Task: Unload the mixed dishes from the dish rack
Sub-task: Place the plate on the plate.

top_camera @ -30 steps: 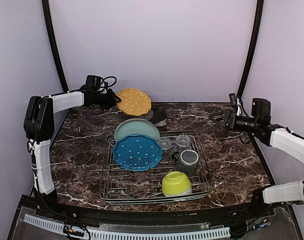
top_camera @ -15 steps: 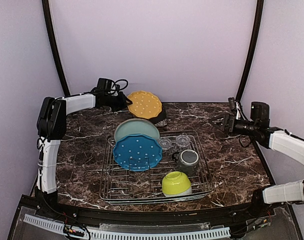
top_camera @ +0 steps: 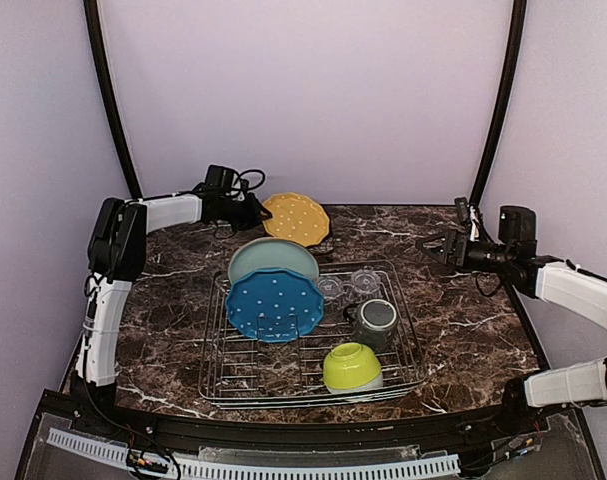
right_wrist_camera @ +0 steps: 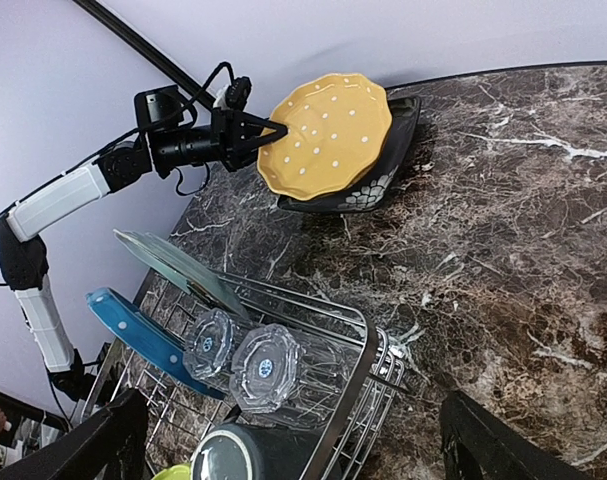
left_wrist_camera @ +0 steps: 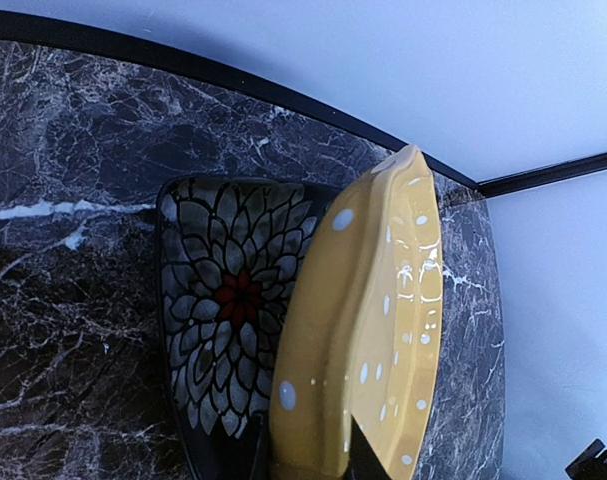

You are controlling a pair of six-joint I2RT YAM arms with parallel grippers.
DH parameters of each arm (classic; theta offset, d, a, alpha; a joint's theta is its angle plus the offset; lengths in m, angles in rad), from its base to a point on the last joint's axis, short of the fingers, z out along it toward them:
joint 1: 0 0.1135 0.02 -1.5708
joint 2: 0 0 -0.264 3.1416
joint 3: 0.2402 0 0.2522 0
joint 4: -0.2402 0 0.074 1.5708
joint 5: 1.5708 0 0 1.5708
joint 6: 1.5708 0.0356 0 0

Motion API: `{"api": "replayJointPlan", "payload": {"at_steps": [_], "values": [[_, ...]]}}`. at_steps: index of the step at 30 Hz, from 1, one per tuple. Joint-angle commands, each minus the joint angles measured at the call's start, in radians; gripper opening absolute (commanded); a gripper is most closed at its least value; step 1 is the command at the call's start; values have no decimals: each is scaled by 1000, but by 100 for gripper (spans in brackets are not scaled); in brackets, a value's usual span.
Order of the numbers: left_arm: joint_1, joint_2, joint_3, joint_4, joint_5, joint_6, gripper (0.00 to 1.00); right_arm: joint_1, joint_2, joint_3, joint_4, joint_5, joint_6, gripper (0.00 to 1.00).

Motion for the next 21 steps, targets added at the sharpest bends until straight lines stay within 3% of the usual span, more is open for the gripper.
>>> {"api": "replayJointPlan", "payload": {"at_steps": [1, 8, 17, 21], "values": [[-11, -24, 69, 104, 43, -29, 1, -6, 6, -15, 43, -6, -2, 99], [-16, 17, 117, 37, 17, -29, 2, -5, 19, -17, 53, -9, -2, 99], [-21, 43, 162, -16, -20, -9, 17, -6, 30, -17, 55, -7, -10, 99], [-22, 51, 180, -47, -36, 10, 19, -7, 38, -11, 56, -9, -12, 99]]}}
